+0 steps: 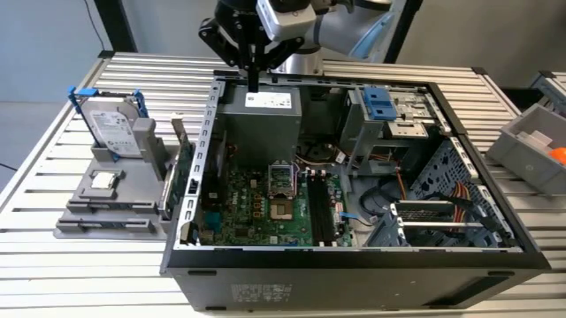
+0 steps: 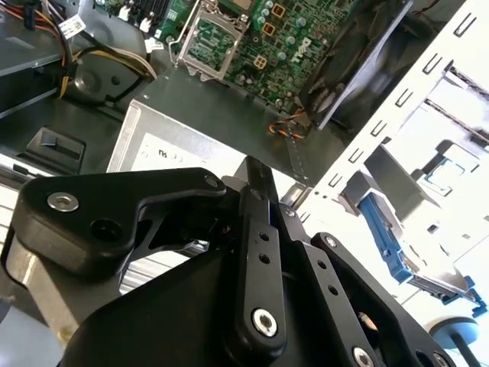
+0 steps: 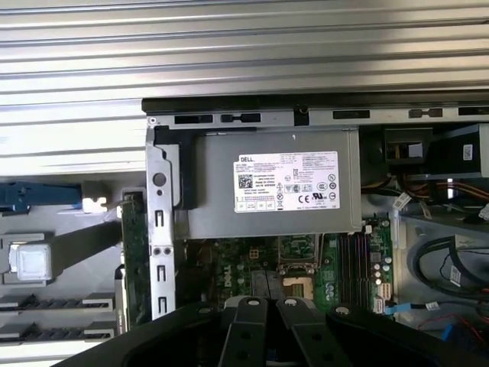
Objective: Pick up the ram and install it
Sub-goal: 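Reach for the ram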
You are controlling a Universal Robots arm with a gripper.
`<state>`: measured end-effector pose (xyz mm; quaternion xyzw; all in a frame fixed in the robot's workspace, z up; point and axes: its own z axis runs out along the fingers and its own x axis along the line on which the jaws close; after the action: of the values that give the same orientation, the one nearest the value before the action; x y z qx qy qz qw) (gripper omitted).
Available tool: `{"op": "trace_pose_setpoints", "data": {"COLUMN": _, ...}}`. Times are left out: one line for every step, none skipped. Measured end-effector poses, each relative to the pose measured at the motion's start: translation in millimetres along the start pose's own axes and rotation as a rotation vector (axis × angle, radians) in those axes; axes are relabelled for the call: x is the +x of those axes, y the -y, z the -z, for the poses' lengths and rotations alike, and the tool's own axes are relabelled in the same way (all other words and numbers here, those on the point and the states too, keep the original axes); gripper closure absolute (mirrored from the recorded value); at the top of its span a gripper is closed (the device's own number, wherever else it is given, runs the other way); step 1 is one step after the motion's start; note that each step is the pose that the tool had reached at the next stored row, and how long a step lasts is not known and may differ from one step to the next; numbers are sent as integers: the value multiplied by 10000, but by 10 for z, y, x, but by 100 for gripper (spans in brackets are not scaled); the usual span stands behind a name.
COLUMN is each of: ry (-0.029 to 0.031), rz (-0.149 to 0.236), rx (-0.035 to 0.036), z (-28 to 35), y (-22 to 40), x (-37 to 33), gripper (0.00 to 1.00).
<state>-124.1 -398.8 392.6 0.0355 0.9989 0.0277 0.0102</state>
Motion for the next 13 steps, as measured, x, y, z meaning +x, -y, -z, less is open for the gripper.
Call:
{"op": "trace_pose_setpoints", "data": {"ry": 0, "rz": 1, "rx": 1, "z": 1, "y": 1, "x": 9, "gripper": 100}}
{"op": "trace_pose_setpoints", "data": {"ry": 0, "rz": 1, "rx": 0, "z": 1, "y": 1, "x": 20, "gripper": 100}}
{"op": "trace_pose_setpoints", "data": {"ry": 0, "rz": 1, "rx": 0, "z": 1, "y": 2, "x": 33, "gripper": 100}}
{"op": "trace_pose_setpoints", "data": {"ry": 0, "rz": 1, "rx": 0, "z": 1, "y": 3, "x": 46, "gripper": 100}}
{"op": "trace_pose_setpoints", "data": {"ry": -1, "rz": 0, "rx": 1, "z": 2, "y": 4, "x": 62, "gripper": 100}}
{"op": "trace_pose_setpoints", "data": {"ry": -1, "rz": 1, "rx": 1, "z": 2, "y": 6, "x": 82, "gripper": 100}}
{"op": "trace_pose_setpoints", "data": {"ry": 0, "rz": 2, "rx": 0, "z": 2, "y": 7, "x": 104, "gripper": 100}}
{"op": "trace_pose_setpoints", "data": {"ry": -1, "rz": 3, "rx": 1, "z": 3, "y": 9, "x": 130, "gripper": 100}}
{"op": "trace_pose_setpoints", "data": {"ry": -1, "rz": 7, "rx": 0, "z": 4, "y": 11, "x": 155, "gripper": 100}}
{"op": "trace_pose_setpoints", "data": {"ry": -1, "rz": 11, "rx": 0, "z": 4, "y": 12, "x": 177, "gripper": 100}}
{"op": "trace_pose_setpoints", "data": {"ry": -1, "rz": 14, "rx": 0, "z": 4, "y": 14, "x": 197, "gripper": 100}}
{"op": "trace_pose_setpoints", "data": {"ry": -1, "rz": 18, "rx": 1, "z": 5, "y": 15, "x": 220, "gripper": 100}}
{"op": "trace_pose_setpoints", "data": {"ry": -2, "rz": 24, "rx": 0, "z": 5, "y": 17, "x": 241, "gripper": 100}}
